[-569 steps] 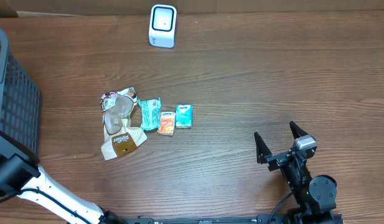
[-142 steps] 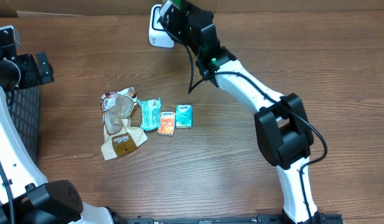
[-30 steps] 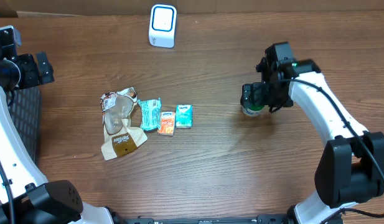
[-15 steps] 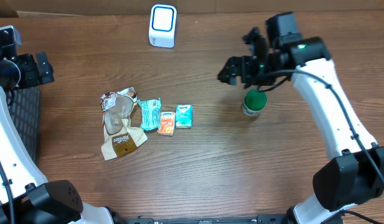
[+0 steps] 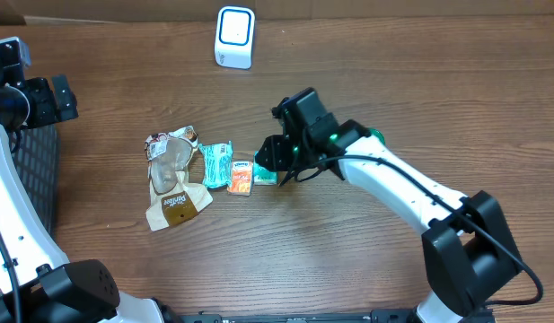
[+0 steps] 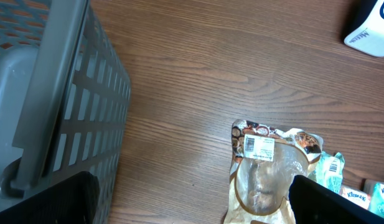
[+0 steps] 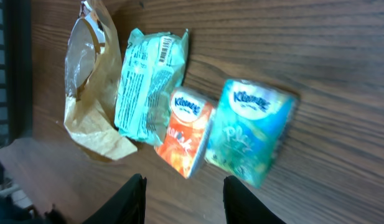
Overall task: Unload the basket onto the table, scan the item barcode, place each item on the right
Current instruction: 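Move the right gripper to the blue tissue pack and grasp it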
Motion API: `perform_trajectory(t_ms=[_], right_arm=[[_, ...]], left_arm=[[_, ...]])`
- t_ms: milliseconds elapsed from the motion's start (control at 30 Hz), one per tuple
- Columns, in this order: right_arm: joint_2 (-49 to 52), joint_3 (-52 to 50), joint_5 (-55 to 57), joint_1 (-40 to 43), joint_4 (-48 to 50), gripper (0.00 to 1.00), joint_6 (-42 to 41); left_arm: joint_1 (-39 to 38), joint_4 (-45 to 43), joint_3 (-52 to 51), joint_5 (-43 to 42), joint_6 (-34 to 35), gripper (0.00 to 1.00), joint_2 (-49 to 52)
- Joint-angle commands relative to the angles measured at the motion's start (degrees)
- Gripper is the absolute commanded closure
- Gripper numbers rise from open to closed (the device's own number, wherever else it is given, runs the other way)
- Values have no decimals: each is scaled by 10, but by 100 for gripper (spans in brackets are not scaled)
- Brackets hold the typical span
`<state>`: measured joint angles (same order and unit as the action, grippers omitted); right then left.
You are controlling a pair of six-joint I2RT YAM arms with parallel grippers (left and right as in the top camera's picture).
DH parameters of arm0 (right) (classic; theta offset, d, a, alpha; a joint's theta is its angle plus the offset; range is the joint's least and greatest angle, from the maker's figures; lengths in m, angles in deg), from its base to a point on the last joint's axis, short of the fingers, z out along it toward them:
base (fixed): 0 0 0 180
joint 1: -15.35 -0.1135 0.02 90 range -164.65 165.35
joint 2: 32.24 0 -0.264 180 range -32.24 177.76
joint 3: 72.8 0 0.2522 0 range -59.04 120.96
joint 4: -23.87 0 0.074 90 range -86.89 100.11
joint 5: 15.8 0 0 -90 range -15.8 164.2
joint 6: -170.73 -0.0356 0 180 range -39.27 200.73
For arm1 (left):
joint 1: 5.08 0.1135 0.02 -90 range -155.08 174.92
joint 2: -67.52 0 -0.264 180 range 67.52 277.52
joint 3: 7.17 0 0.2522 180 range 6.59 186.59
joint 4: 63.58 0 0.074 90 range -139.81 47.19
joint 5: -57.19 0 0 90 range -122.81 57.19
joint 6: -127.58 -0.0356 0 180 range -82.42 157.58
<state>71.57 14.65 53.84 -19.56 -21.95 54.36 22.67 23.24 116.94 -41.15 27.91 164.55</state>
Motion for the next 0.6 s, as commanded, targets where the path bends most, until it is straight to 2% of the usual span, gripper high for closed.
perform_trajectory(t_ms=[0, 267, 567], right_arm=[[30, -7, 42, -24, 26, 62, -24], [93, -7, 11, -33, 42, 62, -52], [101, -7, 8, -33, 24, 62, -54]], left_arm=[[0, 0, 4, -1, -15, 0, 2], [0, 0, 4, -1, -15, 0, 2], [0, 0, 4, -1, -15, 0, 2]])
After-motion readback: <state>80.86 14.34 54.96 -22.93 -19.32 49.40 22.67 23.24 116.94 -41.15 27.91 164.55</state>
